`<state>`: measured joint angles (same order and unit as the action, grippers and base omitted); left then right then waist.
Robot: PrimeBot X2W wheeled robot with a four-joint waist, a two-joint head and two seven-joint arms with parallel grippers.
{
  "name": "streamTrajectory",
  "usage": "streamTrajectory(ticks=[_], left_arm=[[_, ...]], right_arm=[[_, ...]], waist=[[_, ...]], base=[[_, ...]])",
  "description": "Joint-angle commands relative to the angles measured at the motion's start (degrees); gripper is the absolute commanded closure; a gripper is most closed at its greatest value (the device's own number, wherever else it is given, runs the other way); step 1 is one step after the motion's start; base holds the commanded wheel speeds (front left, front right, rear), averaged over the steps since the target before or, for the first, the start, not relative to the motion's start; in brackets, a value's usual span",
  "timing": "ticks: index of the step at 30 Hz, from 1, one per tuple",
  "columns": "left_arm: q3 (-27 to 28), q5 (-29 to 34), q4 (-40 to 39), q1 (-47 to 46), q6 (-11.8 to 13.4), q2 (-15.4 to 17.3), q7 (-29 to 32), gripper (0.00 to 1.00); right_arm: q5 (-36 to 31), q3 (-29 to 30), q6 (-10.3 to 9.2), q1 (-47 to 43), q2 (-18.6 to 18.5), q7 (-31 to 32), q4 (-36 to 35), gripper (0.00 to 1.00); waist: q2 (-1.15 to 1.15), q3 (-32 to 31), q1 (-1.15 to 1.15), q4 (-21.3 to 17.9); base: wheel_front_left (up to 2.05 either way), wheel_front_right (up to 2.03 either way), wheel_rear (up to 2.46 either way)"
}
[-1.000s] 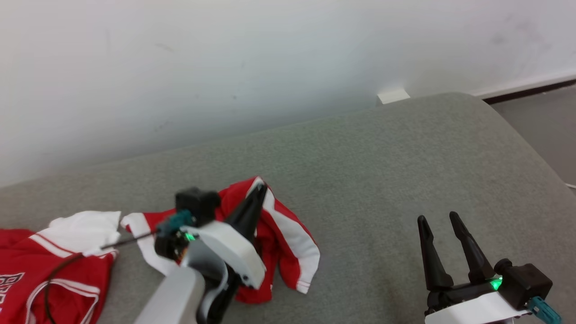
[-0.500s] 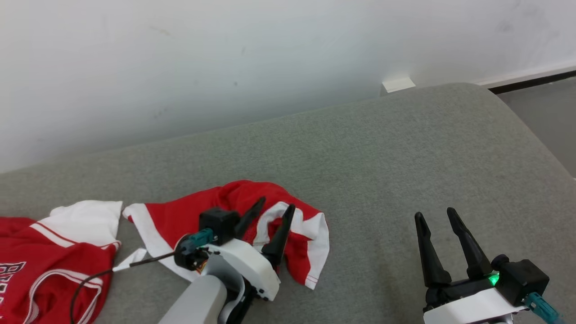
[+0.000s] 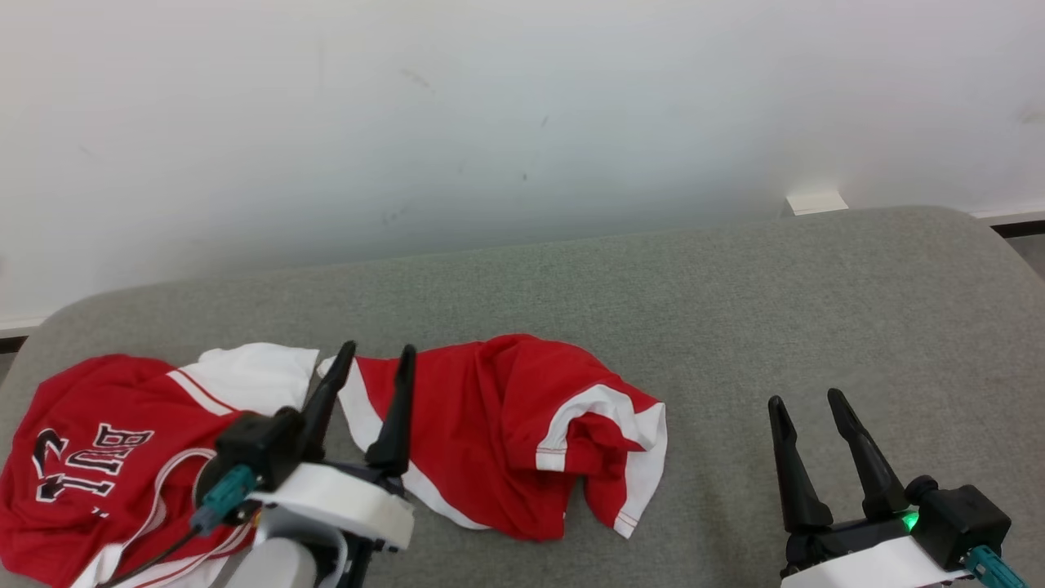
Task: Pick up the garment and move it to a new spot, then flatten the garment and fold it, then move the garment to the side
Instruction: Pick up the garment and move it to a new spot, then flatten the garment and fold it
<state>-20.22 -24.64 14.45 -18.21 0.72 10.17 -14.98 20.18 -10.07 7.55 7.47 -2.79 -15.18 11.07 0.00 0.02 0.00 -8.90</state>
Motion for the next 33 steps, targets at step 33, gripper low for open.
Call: streamTrajectory(ticks=[33], left_arm=[[12.40,8.74,-6.38,15.65,-3.57,-6.98,-0.18,0.00]], right_arm=[[0.09,-0.58,-0.11,-2.33,-1.40,0.06,-0.11,0.00]], waist=[[0.00,-0.69,0.00,1.27]], base=[[0.00,0.00,0.00]])
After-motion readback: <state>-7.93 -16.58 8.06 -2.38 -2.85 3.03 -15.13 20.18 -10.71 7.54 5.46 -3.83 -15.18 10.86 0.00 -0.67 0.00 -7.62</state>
